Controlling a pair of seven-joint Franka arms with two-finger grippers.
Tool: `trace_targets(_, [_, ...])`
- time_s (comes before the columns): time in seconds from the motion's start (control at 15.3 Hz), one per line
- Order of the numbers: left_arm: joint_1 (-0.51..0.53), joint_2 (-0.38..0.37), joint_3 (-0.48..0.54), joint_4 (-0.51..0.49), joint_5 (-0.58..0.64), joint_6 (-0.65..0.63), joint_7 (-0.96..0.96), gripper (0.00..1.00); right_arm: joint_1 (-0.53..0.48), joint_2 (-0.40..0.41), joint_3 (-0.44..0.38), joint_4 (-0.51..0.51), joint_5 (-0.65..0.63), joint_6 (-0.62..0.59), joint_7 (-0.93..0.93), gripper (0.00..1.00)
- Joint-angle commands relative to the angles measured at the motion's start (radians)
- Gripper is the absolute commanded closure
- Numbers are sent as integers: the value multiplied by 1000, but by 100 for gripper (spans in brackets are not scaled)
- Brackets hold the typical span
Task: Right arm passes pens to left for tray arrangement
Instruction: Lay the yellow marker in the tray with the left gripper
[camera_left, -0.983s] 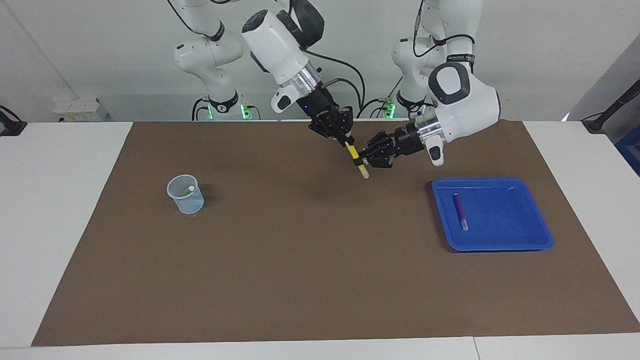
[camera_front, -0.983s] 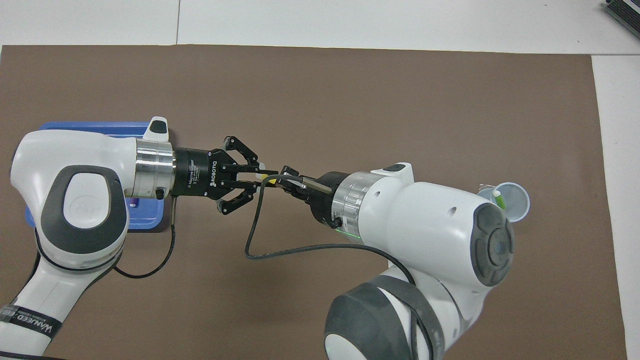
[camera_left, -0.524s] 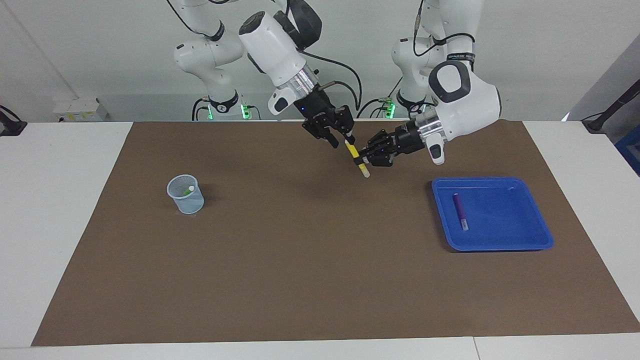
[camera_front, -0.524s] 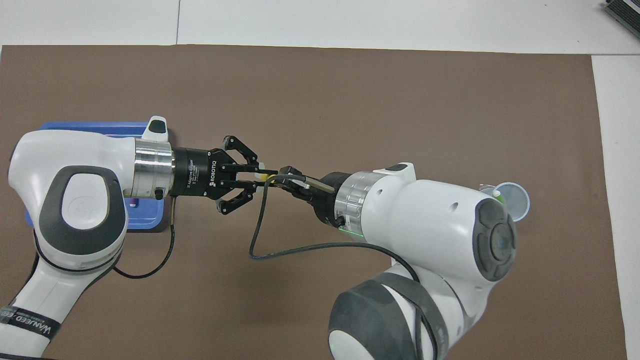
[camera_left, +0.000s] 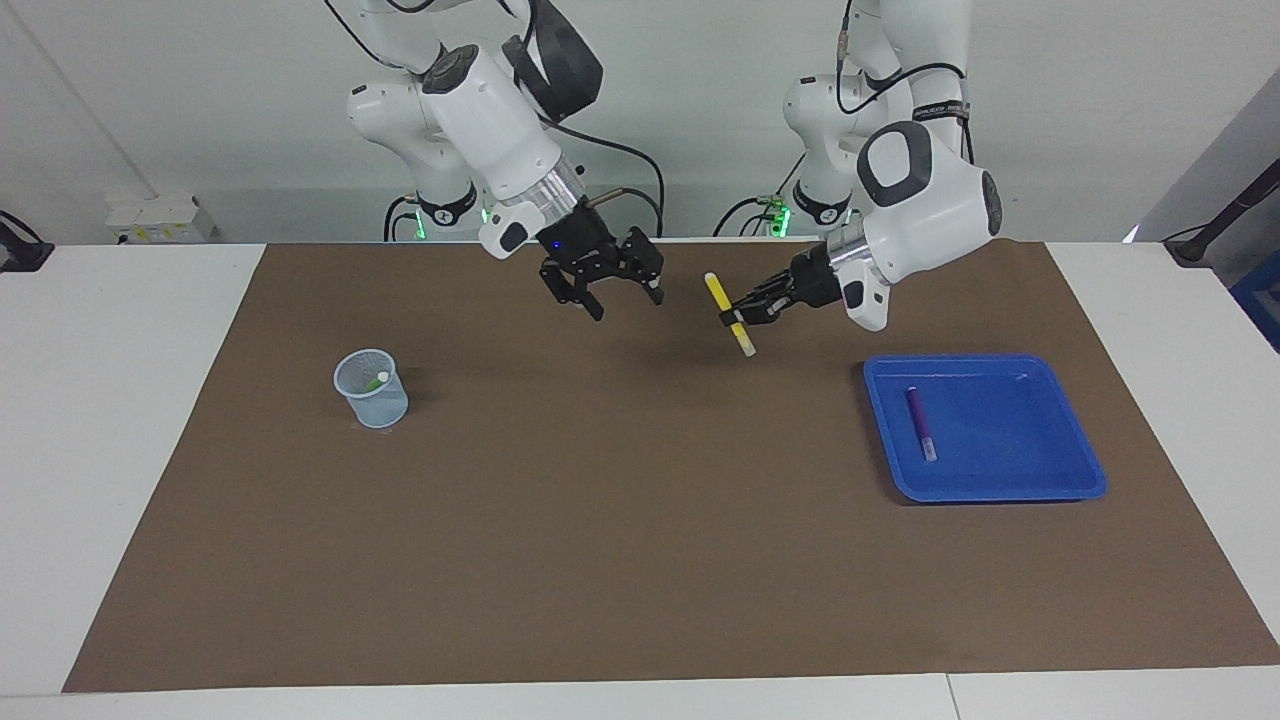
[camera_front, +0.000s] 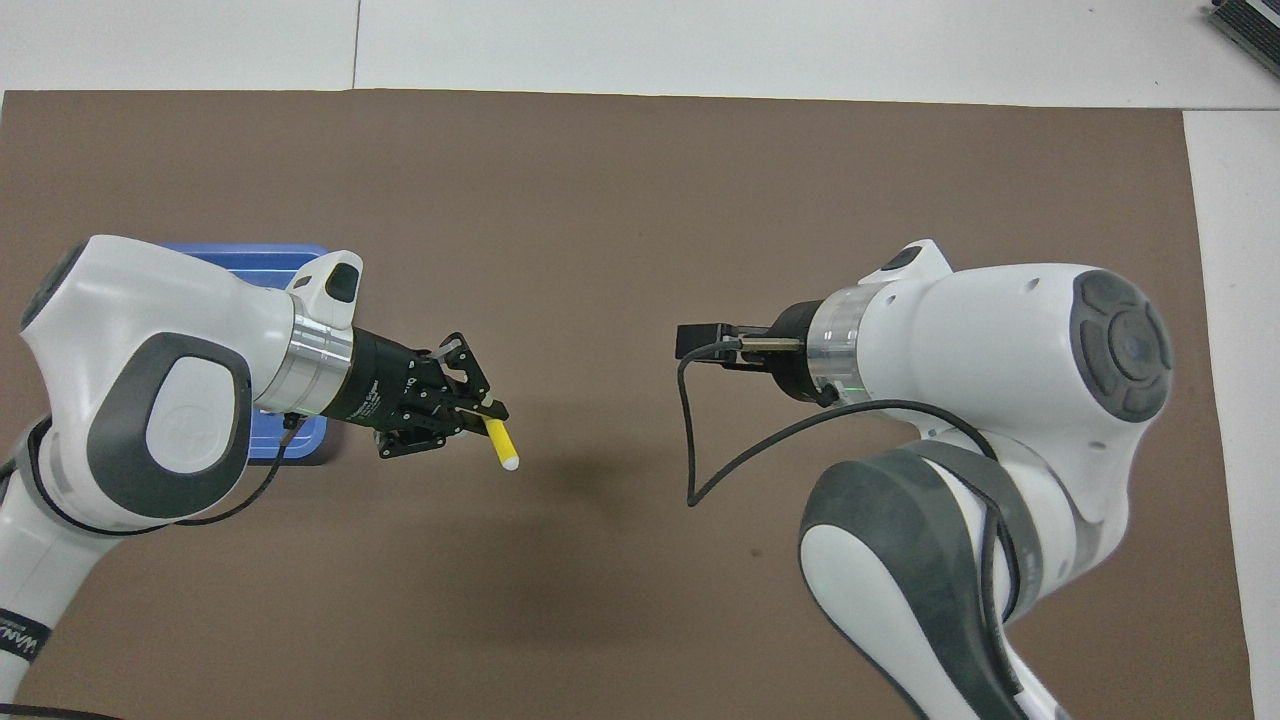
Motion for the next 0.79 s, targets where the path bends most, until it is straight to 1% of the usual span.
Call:
trace_targets(0.0, [57, -24, 6, 4, 173, -82, 184, 100, -97, -30, 10, -17, -86, -128, -246, 0])
trace_targets(0.07, [79, -24, 6, 4, 231, -88, 255, 100, -134, -31, 8, -22, -101, -167, -385, 0])
trace_targets(0.2, [120, -24, 6, 4, 340, -91, 364, 100, -203, -31, 10, -40, -170, -195, -594, 0])
trace_targets(0.46, [210, -21, 6, 2, 544, -67, 588, 100, -252, -22, 11, -86, -319, -189, -930, 1])
trace_targets(0.52, [237, -18, 6, 2, 577, -53, 626, 100, -269, -14, 11, -102, -350, -182, -1001, 1])
trace_targets(0.59, [260, -15, 6, 1, 603, -41, 655, 100, -286, -5, 11, -115, -364, -169, -1073, 3])
trace_targets(0.66, [273, -7, 6, 1, 635, -27, 684, 100, -301, 0, 11, -146, -367, -131, -1140, 6])
trace_targets(0.72, [284, -1, 6, -5, 663, 2, 705, 100, -315, -2, 11, -172, -377, -106, -1197, 14])
